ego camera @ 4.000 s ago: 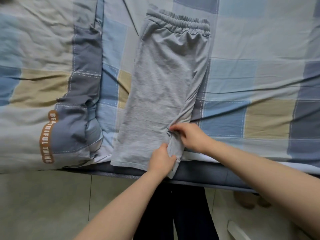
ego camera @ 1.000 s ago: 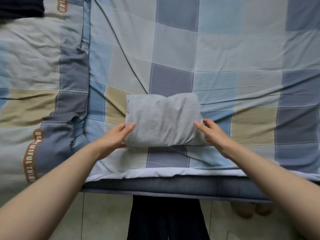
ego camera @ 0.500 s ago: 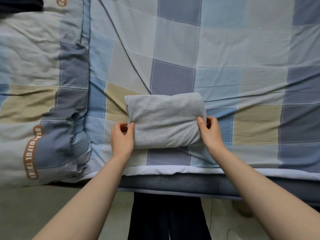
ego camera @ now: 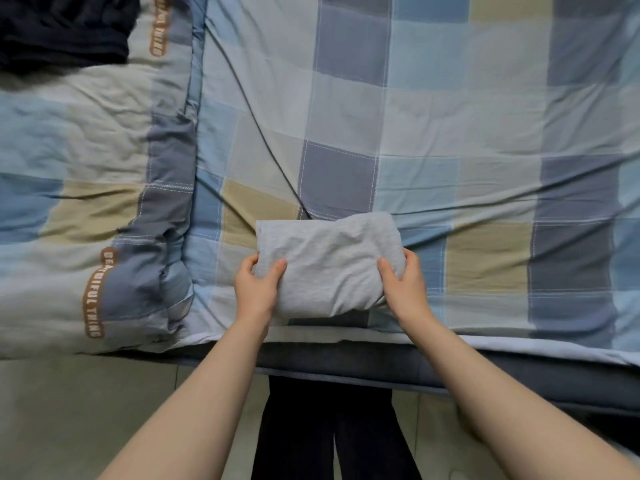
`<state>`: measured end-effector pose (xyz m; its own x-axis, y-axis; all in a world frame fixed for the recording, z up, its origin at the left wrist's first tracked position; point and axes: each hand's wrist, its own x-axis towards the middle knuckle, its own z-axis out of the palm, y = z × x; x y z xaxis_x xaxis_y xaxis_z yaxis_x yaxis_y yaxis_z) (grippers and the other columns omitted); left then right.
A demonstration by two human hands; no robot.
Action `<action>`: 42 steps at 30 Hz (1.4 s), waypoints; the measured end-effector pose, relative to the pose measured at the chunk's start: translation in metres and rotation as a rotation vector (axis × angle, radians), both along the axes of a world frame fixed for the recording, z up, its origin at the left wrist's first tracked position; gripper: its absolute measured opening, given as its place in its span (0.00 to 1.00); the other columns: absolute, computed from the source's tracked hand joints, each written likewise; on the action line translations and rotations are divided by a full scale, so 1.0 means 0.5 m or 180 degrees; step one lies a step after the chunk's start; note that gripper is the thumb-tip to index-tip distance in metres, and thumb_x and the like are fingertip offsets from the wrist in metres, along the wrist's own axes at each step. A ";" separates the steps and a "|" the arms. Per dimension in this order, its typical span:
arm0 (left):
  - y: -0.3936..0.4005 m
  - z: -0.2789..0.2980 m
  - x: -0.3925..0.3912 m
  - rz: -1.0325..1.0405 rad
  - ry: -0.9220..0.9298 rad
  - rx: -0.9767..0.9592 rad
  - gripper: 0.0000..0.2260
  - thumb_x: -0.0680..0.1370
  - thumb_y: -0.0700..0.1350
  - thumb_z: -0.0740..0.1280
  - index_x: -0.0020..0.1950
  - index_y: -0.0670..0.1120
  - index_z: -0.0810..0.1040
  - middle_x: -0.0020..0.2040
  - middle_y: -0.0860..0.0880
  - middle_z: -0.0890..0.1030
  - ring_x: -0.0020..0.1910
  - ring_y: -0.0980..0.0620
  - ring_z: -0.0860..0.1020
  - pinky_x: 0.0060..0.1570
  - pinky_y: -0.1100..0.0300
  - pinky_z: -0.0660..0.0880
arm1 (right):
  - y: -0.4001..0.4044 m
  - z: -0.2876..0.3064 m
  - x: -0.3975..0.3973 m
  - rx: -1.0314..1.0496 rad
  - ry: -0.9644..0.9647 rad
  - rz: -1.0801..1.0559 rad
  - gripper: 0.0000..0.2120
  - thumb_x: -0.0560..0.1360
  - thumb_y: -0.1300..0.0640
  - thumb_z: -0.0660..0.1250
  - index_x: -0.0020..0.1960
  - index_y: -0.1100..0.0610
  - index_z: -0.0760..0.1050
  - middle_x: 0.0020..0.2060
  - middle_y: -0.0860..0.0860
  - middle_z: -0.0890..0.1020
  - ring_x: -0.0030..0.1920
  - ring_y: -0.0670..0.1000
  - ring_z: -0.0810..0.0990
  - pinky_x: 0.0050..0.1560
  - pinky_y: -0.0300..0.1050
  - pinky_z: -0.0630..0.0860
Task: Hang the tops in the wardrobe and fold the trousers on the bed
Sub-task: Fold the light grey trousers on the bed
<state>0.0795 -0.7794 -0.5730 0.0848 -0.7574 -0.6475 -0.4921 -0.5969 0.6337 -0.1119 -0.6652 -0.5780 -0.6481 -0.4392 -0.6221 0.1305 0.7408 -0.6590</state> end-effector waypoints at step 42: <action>0.363 0.891 0.003 -0.4266 0.1417 -0.1424 0.22 0.77 0.49 0.69 0.70 0.56 0.69 0.64 0.52 0.71 0.61 0.49 0.73 0.63 0.47 0.71 | 0.568 0.916 0.498 -0.0274 0.2194 -0.3347 0.17 0.80 0.59 0.60 0.68 0.54 0.70 0.60 0.47 0.74 0.60 0.37 0.71 0.60 0.26 0.65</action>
